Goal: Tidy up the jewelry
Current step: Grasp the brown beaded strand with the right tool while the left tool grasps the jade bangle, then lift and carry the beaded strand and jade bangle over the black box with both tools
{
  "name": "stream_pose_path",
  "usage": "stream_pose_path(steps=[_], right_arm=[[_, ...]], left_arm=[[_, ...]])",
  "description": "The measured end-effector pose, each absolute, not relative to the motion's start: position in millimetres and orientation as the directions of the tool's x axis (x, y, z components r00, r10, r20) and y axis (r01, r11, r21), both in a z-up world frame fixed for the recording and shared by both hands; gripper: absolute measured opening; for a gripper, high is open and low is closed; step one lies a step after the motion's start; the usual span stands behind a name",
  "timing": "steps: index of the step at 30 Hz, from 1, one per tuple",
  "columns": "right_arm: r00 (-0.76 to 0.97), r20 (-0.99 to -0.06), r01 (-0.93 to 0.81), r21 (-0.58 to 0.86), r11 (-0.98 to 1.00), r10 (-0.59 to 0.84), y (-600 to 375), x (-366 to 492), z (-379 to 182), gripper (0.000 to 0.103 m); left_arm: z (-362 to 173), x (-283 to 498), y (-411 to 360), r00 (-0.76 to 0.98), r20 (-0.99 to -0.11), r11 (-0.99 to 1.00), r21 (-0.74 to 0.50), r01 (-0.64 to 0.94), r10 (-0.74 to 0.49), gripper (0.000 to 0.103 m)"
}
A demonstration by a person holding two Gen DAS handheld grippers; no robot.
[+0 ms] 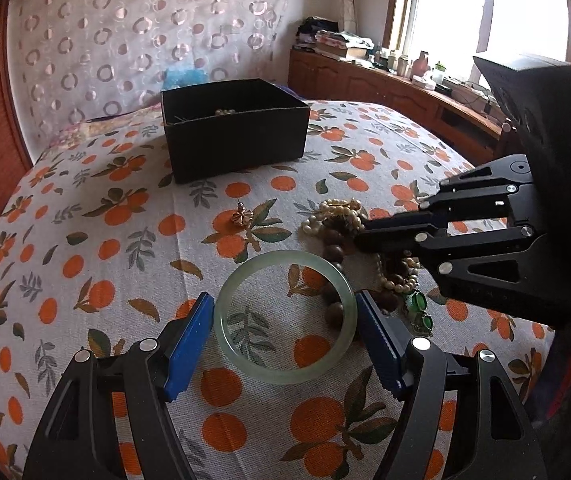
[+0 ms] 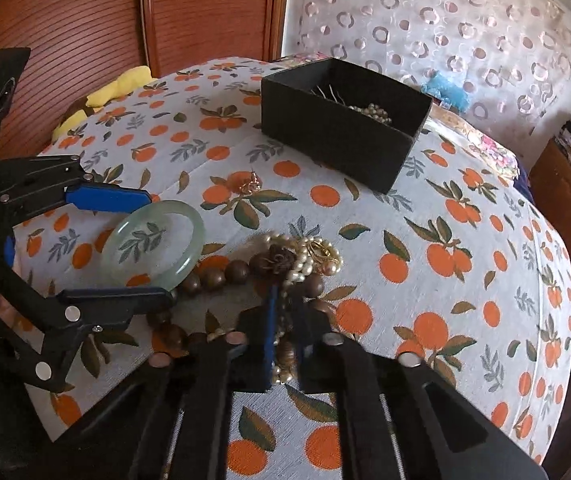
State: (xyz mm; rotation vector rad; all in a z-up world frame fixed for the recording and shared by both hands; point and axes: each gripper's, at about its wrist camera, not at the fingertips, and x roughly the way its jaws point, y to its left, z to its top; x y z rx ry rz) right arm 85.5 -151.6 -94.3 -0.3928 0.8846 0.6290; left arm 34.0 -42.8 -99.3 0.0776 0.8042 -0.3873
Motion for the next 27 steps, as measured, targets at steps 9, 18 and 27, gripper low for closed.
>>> stream_pose_path(steps=[9, 18, 27], right_arm=[[0.547, -0.726, -0.618, -0.014, 0.786, 0.417, -176, 79, -62, 0.005], [0.628, -0.646, -0.602, -0.051, 0.797, 0.433, -187, 86, -7, 0.005], [0.686, -0.579, -0.590, -0.090, 0.802, 0.440, -187, 95, 40, 0.005]], left_arm=[[-93, 33, -43, 0.646, -0.702, 0.931, -0.070, 0.357, -0.300, 0.069], [-63, 32, -34, 0.702, -0.651, 0.938, -0.049, 0.342, -0.290, 0.069], [-42, 35, -26, 0.739, -0.611, 0.943, -0.035, 0.331, -0.282, 0.069]])
